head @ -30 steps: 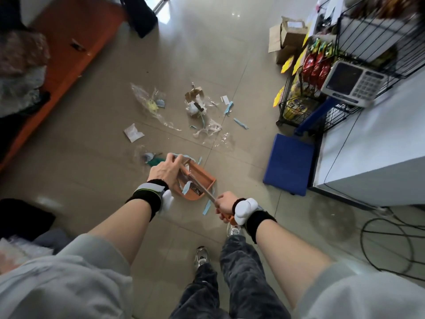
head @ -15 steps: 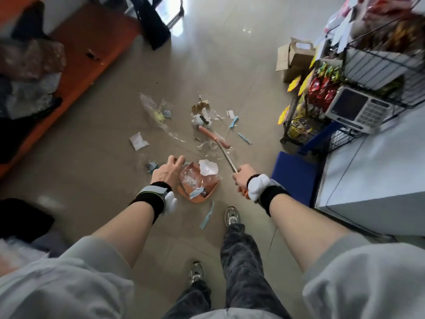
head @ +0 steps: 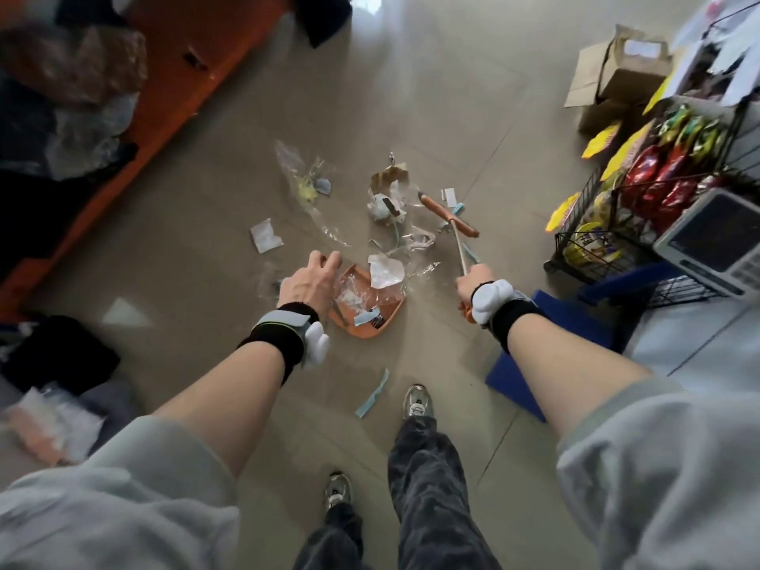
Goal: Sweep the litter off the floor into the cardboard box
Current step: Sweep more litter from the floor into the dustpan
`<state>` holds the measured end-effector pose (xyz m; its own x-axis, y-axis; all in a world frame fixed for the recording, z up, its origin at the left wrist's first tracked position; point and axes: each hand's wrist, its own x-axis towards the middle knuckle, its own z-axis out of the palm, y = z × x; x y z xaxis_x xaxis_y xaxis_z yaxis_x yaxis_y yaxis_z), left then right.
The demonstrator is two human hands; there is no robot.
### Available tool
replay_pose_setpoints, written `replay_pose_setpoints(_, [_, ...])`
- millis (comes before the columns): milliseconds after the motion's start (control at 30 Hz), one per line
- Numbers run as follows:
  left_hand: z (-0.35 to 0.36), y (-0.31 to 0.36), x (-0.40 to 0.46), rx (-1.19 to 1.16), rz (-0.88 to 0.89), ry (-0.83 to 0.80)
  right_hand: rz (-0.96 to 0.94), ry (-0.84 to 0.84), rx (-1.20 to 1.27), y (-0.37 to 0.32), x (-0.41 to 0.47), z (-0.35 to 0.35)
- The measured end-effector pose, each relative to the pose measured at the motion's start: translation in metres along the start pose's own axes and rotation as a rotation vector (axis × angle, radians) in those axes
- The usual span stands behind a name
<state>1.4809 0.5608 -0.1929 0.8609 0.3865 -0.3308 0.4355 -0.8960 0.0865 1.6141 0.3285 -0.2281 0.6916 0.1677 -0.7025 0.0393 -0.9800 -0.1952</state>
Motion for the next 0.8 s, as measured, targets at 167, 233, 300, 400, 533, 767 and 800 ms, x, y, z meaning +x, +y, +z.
replay_pose_setpoints(167, [-0.008,0.003,0.034,0.015,0.021,0.016,0.007,-0.114,0.081,0.006,0.065,-0.007])
replay_pose_setpoints(233, [-0.006,0.008,0.04,0.043,0.032,0.008,-0.107,-0.069,-0.2,0.01,0.071,-0.009])
replay_pose_setpoints(300, [-0.004,0.012,0.045,0.06,0.048,-0.001,0.039,-0.085,0.094,0.008,0.084,-0.01])
replay_pose_setpoints(400, [-0.004,0.015,0.053,0.072,0.062,0.002,0.052,-0.053,0.137,-0.004,0.087,-0.009])
replay_pose_setpoints(533, [-0.01,0.018,0.059,0.066,0.082,-0.014,0.024,-0.154,0.043,-0.012,0.059,-0.001])
replay_pose_setpoints(767, [-0.019,0.012,0.05,0.059,0.119,-0.034,0.014,-0.211,0.193,-0.014,0.02,0.055])
replay_pose_setpoints(800, [-0.02,0.011,0.047,0.059,0.124,-0.033,0.002,-0.229,0.189,-0.019,0.006,0.061])
